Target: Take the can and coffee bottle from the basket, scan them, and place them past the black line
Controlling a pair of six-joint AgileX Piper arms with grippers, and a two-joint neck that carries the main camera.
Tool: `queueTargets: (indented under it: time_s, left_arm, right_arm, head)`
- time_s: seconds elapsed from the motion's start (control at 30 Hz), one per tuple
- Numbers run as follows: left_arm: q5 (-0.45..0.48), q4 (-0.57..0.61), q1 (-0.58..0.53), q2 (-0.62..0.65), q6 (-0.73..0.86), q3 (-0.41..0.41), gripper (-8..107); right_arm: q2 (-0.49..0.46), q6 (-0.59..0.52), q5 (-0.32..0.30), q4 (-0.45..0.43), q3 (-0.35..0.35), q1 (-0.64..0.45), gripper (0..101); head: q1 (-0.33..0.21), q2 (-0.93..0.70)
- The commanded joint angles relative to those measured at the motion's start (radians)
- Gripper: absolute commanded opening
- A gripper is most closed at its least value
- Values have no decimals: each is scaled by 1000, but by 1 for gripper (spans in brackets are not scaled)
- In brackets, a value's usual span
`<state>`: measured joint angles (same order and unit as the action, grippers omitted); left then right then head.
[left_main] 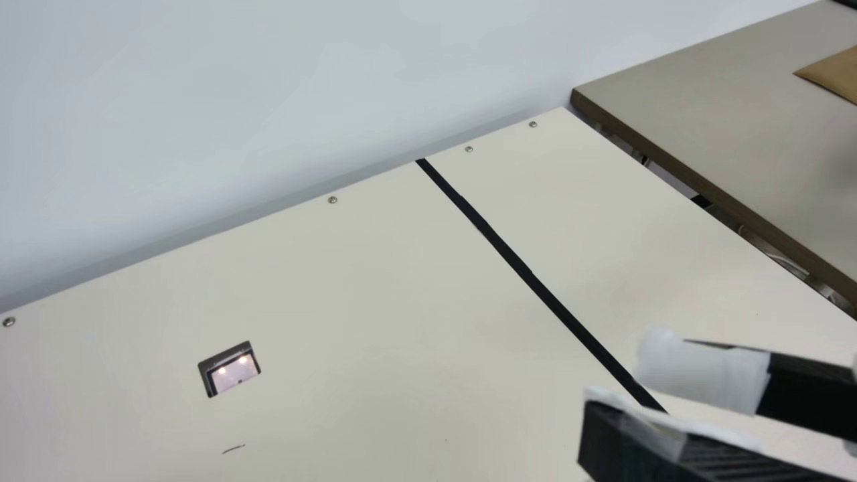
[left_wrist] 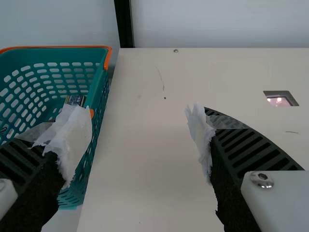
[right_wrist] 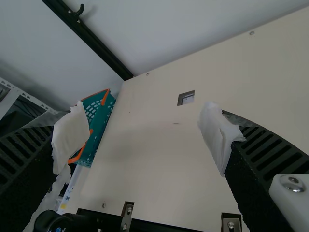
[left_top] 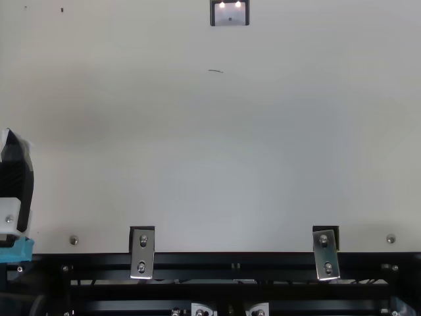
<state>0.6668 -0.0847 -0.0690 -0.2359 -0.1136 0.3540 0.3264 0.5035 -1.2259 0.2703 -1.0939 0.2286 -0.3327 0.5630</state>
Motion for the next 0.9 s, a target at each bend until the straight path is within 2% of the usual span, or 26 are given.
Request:
queueTargets:
  time_s: [0.0,0.47,0.87]
  left_arm:
    - [0,0,0,0,0,0,90]
    - [0,0,0,0,0,0,90]
    - [0,0,0,0,0,0,90]
  right_arm:
    - [0,0,0,0,0,0,101]
    - [0,0,5,-1,0,0,101]
    - [0,0,5,-1,0,0,101]
  head:
    - [-28,20]
    - [-25,3]
    - [-49,-371]
